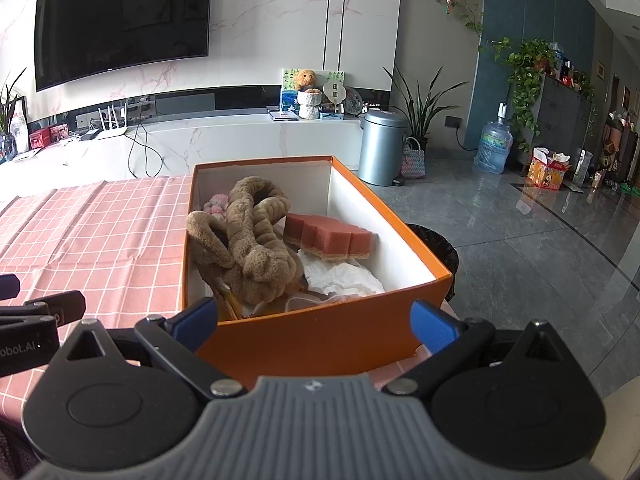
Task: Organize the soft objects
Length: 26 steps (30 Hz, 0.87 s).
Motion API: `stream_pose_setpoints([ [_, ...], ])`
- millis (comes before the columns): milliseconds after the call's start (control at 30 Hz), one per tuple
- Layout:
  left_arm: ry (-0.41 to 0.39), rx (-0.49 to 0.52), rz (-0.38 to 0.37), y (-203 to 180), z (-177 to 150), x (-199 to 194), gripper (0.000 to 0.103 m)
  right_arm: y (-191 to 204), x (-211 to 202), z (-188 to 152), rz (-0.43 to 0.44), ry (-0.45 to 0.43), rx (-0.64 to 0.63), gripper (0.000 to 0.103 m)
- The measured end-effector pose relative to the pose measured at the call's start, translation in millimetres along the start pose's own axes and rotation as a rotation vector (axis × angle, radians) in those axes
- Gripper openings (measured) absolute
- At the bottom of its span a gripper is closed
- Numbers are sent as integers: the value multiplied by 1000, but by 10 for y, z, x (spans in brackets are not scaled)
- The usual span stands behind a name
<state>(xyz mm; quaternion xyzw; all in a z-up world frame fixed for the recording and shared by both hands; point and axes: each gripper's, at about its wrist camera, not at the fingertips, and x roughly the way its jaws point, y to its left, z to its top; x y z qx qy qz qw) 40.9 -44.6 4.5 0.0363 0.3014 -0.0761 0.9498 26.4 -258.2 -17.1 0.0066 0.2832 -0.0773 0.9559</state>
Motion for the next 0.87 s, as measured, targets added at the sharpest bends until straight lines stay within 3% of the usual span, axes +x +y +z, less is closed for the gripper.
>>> stream_pose_setpoints([
  [867, 2, 1, 10, 17, 14, 6, 93, 1, 9, -14, 0, 3, -3, 101],
])
